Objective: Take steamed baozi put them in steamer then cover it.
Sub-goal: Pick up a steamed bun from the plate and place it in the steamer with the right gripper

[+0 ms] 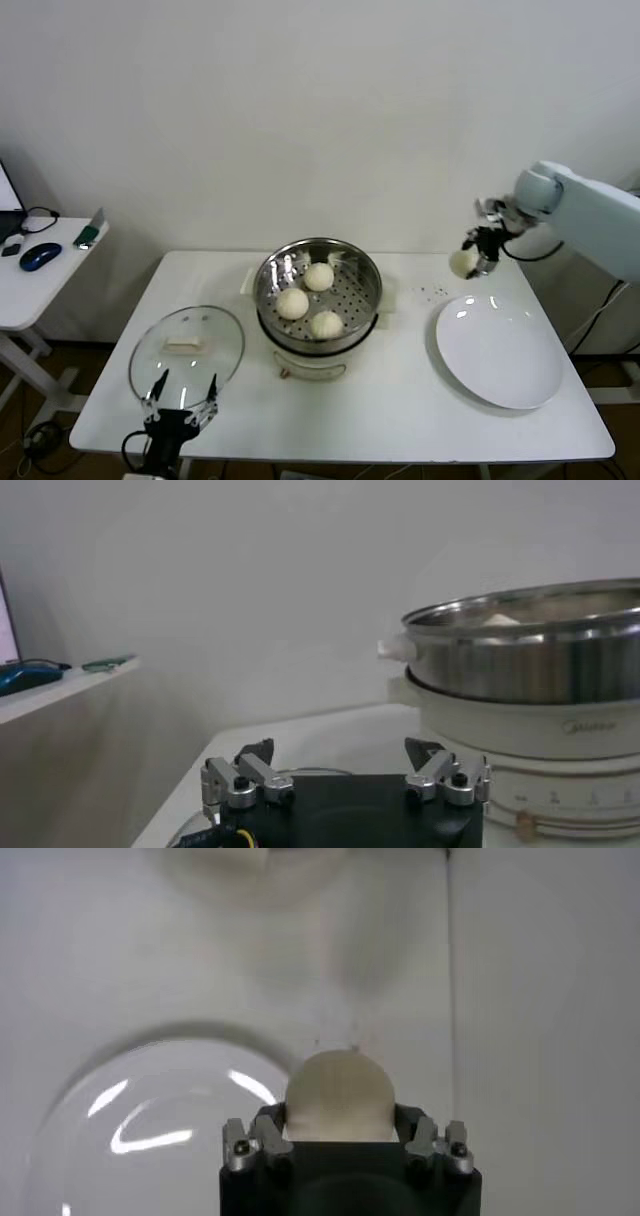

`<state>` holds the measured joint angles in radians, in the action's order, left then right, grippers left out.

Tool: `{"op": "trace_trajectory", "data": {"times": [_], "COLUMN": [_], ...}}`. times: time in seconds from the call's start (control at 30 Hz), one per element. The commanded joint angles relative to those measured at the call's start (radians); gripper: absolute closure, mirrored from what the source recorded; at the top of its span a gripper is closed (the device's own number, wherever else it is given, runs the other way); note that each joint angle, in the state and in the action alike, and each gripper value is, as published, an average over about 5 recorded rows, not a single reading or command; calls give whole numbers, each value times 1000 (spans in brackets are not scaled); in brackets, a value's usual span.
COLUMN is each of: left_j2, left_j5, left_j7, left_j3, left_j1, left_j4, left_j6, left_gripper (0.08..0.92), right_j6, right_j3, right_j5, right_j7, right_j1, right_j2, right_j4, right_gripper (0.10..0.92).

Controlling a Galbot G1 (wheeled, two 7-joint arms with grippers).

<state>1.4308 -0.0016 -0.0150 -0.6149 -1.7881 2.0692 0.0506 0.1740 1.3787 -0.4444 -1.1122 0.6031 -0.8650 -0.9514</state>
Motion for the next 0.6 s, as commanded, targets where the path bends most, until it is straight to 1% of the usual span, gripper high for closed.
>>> {"op": "trace_trajectory", "data": {"times": [0.03, 0.27, 0.4, 0.6], "left_j2": [-1, -7, -16, -29], "left_j5": [-10, -13, -16, -32], "left_j7": [3, 4, 5, 5], "left_j3": [26, 48, 54, 45], "left_j1": [6, 2, -7, -14], "left_j4": [32, 43, 47, 44], "left_j6": [-7, -2, 4, 10], "left_gripper": [177, 177, 177, 177], "right_j6": [93, 124, 140, 151], "right_j3": [433, 533, 536, 528], "right_j5": [-519, -647, -667, -672], "right_j7": [24, 77, 115, 139], "right_j1": [354, 355, 312, 260], "right_j2": [-291, -452, -502, -550], "right_j4": [-37, -101, -124, -105], "right_gripper": [330, 330, 330, 331]}}
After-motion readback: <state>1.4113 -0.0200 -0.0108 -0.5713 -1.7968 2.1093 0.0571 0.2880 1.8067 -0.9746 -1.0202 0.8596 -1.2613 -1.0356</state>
